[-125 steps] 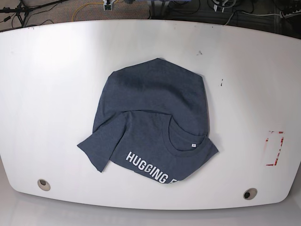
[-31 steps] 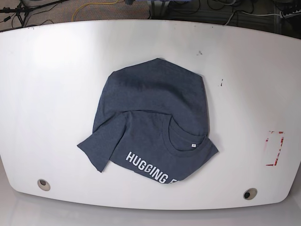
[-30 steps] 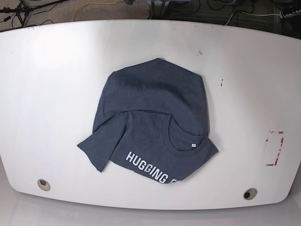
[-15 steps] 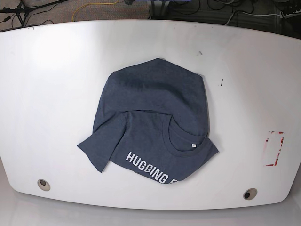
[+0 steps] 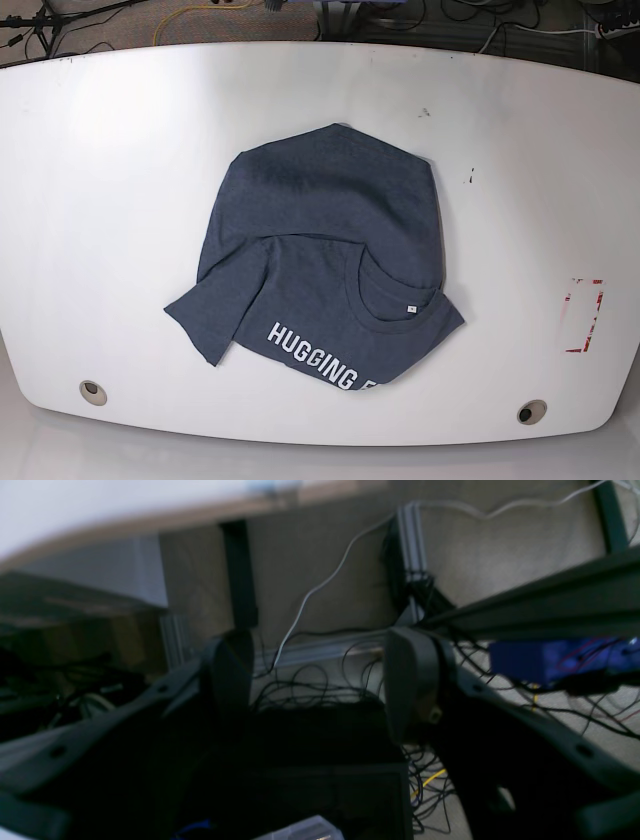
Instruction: Fold the T-shirt properly
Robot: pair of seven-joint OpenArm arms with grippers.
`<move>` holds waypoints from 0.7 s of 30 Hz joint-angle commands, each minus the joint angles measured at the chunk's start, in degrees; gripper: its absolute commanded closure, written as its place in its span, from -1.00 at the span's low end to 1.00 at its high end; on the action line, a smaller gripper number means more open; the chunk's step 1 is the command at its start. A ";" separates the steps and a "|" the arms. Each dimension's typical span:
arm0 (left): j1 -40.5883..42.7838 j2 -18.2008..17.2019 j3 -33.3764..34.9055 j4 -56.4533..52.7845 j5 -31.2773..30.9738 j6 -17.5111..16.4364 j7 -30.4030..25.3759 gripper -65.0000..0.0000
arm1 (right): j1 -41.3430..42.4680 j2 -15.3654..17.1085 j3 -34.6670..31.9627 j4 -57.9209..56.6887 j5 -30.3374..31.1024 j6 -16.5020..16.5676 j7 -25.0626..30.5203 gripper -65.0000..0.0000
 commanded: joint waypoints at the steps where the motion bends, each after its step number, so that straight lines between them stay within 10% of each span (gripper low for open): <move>1: 1.22 0.08 -0.64 2.08 -1.14 0.30 -0.95 -0.17 | -1.46 0.02 0.09 2.72 -0.10 0.16 1.08 0.70; 21: -1.27 0.00 -6.71 9.61 -7.96 0.39 0.28 -0.16 | 0.65 0.19 0.31 9.71 -0.45 0.16 1.90 0.70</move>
